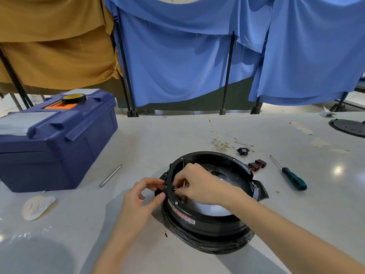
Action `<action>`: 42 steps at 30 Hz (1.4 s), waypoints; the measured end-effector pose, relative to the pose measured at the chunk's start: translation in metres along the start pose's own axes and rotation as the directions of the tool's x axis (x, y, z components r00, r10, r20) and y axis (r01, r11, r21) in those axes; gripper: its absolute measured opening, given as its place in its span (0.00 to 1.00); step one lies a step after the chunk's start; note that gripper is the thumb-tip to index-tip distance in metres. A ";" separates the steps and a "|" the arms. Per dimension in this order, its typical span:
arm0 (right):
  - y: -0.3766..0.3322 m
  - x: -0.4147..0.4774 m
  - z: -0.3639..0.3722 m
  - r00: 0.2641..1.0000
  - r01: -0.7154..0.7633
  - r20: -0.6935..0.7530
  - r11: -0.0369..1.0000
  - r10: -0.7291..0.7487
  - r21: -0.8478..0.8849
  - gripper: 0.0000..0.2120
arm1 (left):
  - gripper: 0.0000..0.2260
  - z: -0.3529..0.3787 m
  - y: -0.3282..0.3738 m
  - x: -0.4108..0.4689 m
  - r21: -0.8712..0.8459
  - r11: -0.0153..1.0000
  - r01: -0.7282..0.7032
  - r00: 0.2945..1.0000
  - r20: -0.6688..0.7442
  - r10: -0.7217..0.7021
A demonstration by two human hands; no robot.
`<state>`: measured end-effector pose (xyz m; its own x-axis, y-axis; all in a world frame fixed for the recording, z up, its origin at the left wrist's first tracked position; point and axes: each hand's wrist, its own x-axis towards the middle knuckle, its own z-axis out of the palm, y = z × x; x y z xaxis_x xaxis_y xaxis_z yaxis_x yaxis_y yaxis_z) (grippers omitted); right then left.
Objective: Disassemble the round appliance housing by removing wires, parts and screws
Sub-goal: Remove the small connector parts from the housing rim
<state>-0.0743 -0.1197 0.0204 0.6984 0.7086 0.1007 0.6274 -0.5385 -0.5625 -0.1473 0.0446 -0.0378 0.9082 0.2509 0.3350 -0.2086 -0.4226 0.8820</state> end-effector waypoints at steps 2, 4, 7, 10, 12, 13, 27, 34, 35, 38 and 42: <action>-0.002 0.002 0.003 1.000 -0.020 -0.009 0.997 0.019 -0.076 0.05 | 0.15 0.001 -0.001 -0.001 0.013 1.000 -0.010 1.000 -0.026 0.011; -0.003 0.004 0.009 0.999 -0.034 -0.022 0.978 0.030 -0.206 0.09 | 0.16 0.002 -0.002 -0.001 0.014 1.000 -0.019 0.999 -0.051 0.019; -0.006 0.003 0.014 1.000 -0.007 -0.030 0.947 -0.003 -0.320 0.16 | 0.17 0.003 -0.002 0.000 -0.001 1.000 -0.014 0.998 -0.065 0.014; -0.003 0.004 0.016 0.999 0.022 -0.026 0.941 -0.033 -0.337 0.09 | 0.16 0.004 -0.005 0.002 -0.020 1.000 0.015 0.998 -0.062 -0.016; -0.002 0.004 0.018 0.998 0.041 -0.035 0.942 -0.056 -0.333 0.06 | 0.15 0.004 -0.006 0.003 -0.028 0.999 0.029 0.998 -0.056 -0.031; -0.001 0.003 0.018 0.997 0.044 -0.043 0.944 -0.062 -0.326 0.06 | 0.14 0.004 -0.007 0.003 -0.028 0.999 0.027 0.998 -0.052 -0.028; -0.001 0.006 0.022 0.997 -0.001 -0.081 0.975 -0.017 -0.223 0.06 | 0.15 0.004 -0.009 0.007 -0.068 0.995 0.070 0.998 0.009 -0.070; 0.001 0.007 0.020 0.995 -0.065 -0.087 0.987 0.052 -0.147 0.07 | 0.15 0.003 -0.008 0.009 -0.074 0.994 0.077 0.997 0.010 -0.076; 0.001 0.006 0.019 0.994 -0.063 -0.091 0.989 0.052 -0.131 0.07 | 0.14 0.003 -0.009 0.009 -0.075 0.994 0.081 0.997 0.010 -0.080; 0.000 0.002 0.015 0.992 -0.021 -0.123 0.986 0.000 -0.164 0.07 | 0.13 0.000 -0.009 0.009 -0.096 0.991 0.090 0.996 0.010 -0.089; -0.001 0.002 0.013 0.992 -0.019 -0.123 0.950 -0.021 -0.313 0.08 | 0.13 0.002 -0.008 0.010 -0.086 0.992 0.095 0.995 0.005 -0.095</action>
<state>-0.0781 -0.1117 0.0106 0.7224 0.6580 0.2125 0.6902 -0.6674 -0.2796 -0.1359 0.0493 -0.0424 0.9257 0.2856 0.2480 -0.1516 -0.3207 0.9350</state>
